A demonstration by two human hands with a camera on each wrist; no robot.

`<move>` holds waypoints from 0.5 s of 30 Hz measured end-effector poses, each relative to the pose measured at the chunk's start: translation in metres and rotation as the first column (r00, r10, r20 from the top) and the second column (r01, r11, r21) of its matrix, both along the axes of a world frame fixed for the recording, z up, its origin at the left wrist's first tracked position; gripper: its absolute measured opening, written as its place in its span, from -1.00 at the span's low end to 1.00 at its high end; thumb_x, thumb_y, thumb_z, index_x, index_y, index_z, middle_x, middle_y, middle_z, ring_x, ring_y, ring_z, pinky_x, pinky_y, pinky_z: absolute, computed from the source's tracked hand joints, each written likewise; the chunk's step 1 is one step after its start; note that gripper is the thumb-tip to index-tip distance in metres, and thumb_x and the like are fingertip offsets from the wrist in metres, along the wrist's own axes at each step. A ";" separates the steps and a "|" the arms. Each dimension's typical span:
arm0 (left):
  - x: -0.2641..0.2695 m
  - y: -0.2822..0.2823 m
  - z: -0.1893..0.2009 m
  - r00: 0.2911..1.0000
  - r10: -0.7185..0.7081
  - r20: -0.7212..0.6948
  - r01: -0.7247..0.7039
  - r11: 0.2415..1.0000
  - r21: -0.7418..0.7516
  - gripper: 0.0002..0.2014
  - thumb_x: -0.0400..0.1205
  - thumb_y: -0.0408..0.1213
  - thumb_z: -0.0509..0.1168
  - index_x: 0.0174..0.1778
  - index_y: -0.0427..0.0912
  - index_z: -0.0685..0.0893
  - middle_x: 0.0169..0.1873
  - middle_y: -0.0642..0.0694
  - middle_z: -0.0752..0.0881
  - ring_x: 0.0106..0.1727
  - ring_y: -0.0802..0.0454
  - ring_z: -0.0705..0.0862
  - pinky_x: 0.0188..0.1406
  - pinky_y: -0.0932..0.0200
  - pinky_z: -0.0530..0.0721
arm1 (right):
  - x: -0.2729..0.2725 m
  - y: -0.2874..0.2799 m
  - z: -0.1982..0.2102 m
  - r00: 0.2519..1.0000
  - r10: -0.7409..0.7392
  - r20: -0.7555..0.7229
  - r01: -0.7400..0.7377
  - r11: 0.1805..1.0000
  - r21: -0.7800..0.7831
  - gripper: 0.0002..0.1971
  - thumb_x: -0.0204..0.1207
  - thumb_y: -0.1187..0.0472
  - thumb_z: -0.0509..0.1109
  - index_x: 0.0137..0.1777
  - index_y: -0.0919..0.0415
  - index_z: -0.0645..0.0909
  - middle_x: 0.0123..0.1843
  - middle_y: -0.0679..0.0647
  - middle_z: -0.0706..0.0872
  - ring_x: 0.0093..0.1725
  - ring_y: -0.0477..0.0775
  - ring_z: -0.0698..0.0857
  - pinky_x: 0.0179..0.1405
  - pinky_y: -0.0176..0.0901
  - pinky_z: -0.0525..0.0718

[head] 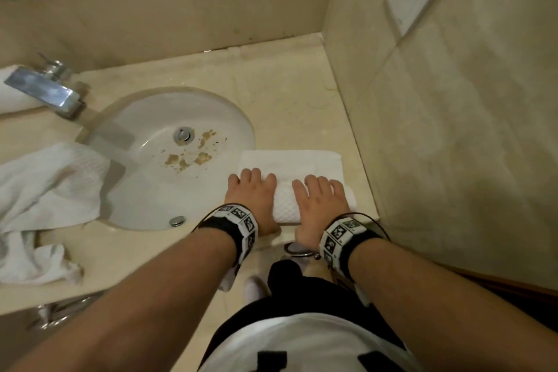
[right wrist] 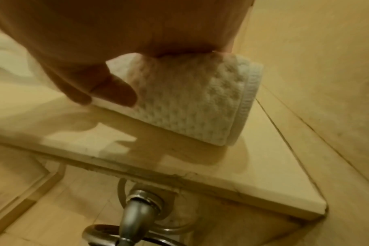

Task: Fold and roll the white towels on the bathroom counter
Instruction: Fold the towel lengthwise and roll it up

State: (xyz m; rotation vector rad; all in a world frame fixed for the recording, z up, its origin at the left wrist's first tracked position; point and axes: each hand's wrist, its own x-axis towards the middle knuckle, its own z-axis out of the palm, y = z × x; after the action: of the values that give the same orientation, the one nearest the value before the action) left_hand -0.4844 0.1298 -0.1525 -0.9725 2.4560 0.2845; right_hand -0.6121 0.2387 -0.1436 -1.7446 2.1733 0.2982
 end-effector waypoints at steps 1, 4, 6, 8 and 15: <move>-0.003 -0.004 0.001 1.000 -0.015 0.022 0.015 1.000 0.010 -0.08 0.19 0.38 0.48 0.36 -0.02 0.37 0.25 -0.16 0.48 0.32 -0.24 0.44 0.37 -0.24 0.40 | -0.003 0.001 -0.001 1.000 0.018 -0.016 -0.018 0.999 0.027 -0.04 0.03 -0.08 0.41 0.55 0.14 0.35 0.40 0.19 0.47 0.31 0.30 0.48 0.40 0.27 0.33; -0.004 -0.005 0.009 0.999 -0.036 0.034 0.036 0.999 0.003 -0.11 0.24 0.30 0.49 0.38 -0.05 0.36 0.26 -0.15 0.47 0.31 -0.23 0.44 0.37 -0.22 0.37 | -0.006 -0.005 0.000 0.997 0.055 -0.046 -0.050 0.992 0.113 0.03 0.12 -0.06 0.46 0.64 0.09 0.13 0.48 0.18 0.34 0.38 0.28 0.38 0.47 0.23 0.25; 0.001 0.005 0.013 0.998 -0.063 -0.005 0.063 0.997 -0.049 -0.26 0.38 0.08 0.44 0.42 -0.10 0.34 0.27 -0.16 0.49 0.27 -0.23 0.46 0.34 -0.21 0.39 | -0.008 -0.013 0.003 0.997 0.054 -0.057 -0.046 0.990 0.132 0.03 0.15 0.01 0.49 0.64 0.06 0.07 0.48 0.17 0.30 0.40 0.26 0.36 0.47 0.20 0.26; 0.008 0.019 0.010 0.997 -0.079 -0.019 0.078 0.994 -0.081 -0.29 0.45 -0.12 0.36 0.53 -0.17 0.32 0.30 -0.18 0.51 0.25 -0.26 0.49 0.36 -0.23 0.39 | -0.010 -0.017 0.003 0.995 0.059 -0.076 -0.047 0.987 0.154 0.02 0.20 0.05 0.50 0.65 0.05 0.04 0.49 0.18 0.29 0.42 0.27 0.35 0.45 0.19 0.29; -0.012 -0.016 -0.001 0.999 -0.048 -0.022 0.047 0.998 -0.030 -0.26 0.34 0.02 0.49 0.42 -0.01 0.38 0.30 -0.17 0.47 0.32 -0.26 0.43 0.26 -0.23 0.45 | -0.021 -0.046 -0.005 0.994 0.043 -0.105 -0.021 0.979 0.201 -0.06 0.10 0.02 0.55 0.51 -0.02 0.17 0.37 0.18 0.33 0.32 0.26 0.37 0.26 0.18 0.38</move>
State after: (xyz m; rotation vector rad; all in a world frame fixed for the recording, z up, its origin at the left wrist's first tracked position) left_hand -0.4960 0.1142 -0.1534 -0.9270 2.5067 0.2448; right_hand -0.6333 0.1922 -0.1489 -1.6877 2.1070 0.6112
